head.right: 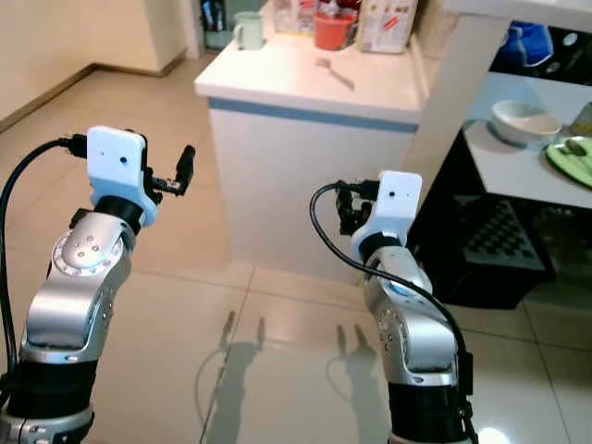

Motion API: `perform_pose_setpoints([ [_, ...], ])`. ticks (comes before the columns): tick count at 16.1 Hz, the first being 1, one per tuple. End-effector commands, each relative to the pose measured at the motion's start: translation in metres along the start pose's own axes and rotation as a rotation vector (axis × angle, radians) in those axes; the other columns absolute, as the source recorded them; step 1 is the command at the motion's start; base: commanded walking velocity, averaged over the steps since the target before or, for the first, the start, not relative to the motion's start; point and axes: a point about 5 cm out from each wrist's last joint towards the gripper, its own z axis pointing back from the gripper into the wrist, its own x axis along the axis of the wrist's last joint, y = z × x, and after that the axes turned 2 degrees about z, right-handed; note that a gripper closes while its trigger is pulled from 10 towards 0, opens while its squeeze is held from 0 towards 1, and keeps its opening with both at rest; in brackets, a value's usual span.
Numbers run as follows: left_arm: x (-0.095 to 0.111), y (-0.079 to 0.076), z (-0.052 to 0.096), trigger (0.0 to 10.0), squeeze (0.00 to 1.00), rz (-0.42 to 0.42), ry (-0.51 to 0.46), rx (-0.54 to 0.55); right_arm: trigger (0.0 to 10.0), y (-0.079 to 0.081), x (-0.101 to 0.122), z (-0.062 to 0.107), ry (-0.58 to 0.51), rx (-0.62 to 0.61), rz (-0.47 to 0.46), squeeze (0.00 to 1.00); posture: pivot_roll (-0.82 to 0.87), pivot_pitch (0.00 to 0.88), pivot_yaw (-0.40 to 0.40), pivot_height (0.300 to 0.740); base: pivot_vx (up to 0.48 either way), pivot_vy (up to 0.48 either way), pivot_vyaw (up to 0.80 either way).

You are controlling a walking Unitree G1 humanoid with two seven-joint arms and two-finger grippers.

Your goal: Setting the table

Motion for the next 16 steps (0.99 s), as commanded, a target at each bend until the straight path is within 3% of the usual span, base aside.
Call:
perform_pose_setpoints([
  [1, 0.005, -0.003, -0.001, 10.0, 0.00, 0.003, -0.019, -0.015, 10.0, -0.004, 0.005, 0.000, -0.014, -0.016, 0.009, 0.00, -0.02, 0.000, -0.025, 0.740, 0.386, 0.000, 0.00],
  [8, 0.001, -0.004, 0.003, 10.0, 0.00, 0.019, -0.010, -0.020, 10.0, -0.001, 0.015, -0.003, -0.050, 0.020, 0.078, 0.00, -0.02, 0.000, -0.032, 0.740, 0.426, 0.000, 0.00],
  [16, 0.000, -0.005, 0.002, 10.0, 0.00, 0.011, -0.009, -0.035, 10.0, -0.001, 0.023, -0.007, -0.079, 0.013, 0.086, 0.00, -0.03, 0.000, -0.024, 0.740, 0.431, 0.000, 0.00],
])
